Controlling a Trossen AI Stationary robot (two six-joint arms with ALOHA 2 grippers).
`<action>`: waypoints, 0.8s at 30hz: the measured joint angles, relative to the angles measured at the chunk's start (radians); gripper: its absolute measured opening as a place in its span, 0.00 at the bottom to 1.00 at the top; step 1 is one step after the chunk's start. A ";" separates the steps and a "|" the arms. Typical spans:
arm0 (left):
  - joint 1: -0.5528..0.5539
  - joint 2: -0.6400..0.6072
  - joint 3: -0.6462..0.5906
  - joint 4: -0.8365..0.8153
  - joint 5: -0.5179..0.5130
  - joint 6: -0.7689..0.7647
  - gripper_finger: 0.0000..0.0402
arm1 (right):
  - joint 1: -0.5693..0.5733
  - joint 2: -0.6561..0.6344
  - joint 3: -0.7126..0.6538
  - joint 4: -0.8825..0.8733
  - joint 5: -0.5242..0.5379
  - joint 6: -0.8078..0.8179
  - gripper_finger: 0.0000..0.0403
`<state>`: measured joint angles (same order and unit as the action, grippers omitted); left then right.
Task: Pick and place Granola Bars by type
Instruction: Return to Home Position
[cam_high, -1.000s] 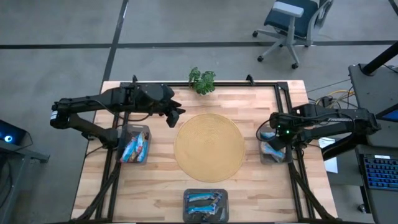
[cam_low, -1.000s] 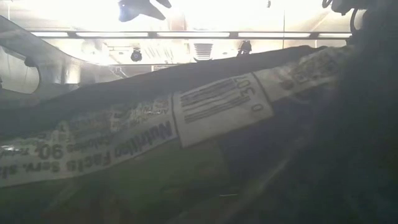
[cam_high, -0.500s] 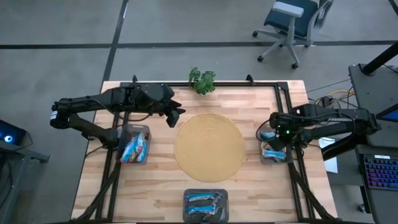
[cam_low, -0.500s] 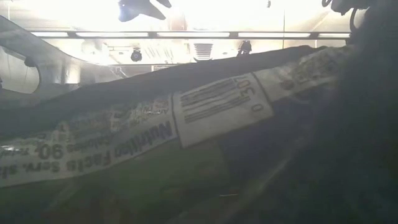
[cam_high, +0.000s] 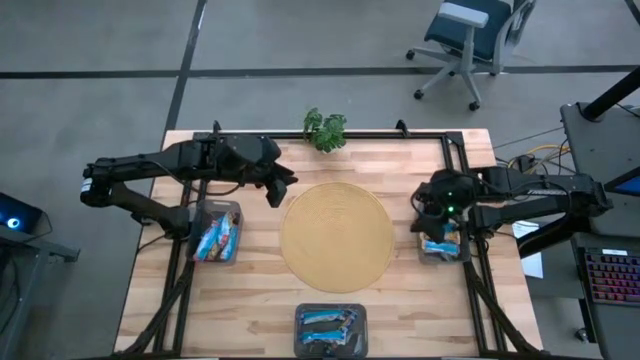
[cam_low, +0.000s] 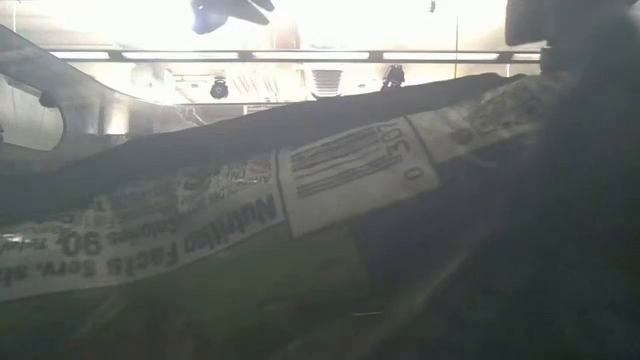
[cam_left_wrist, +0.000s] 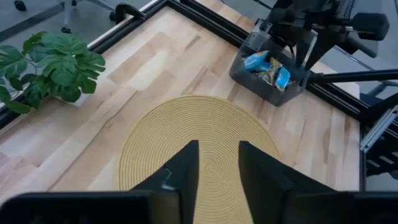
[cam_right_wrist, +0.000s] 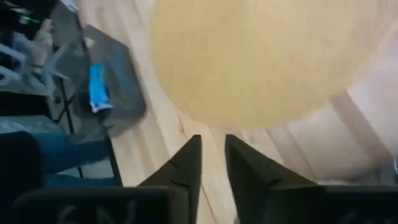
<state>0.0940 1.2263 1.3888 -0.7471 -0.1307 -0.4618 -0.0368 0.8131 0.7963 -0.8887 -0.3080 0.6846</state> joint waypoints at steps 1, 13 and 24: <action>0.000 0.000 0.000 0.000 0.000 0.000 0.22 | 0.000 0.000 0.000 0.023 0.000 -0.014 0.15; 0.000 -0.008 0.000 0.060 0.002 0.067 0.00 | 0.000 -0.001 0.000 0.262 0.023 -0.242 0.02; -0.002 -0.143 -0.002 0.262 0.090 0.229 0.00 | 0.000 -0.026 0.000 0.763 0.024 -0.511 0.02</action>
<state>0.0922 1.0832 1.3869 -0.4851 -0.0403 -0.2327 -0.0368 0.7876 0.7963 -0.1260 -0.2840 0.1739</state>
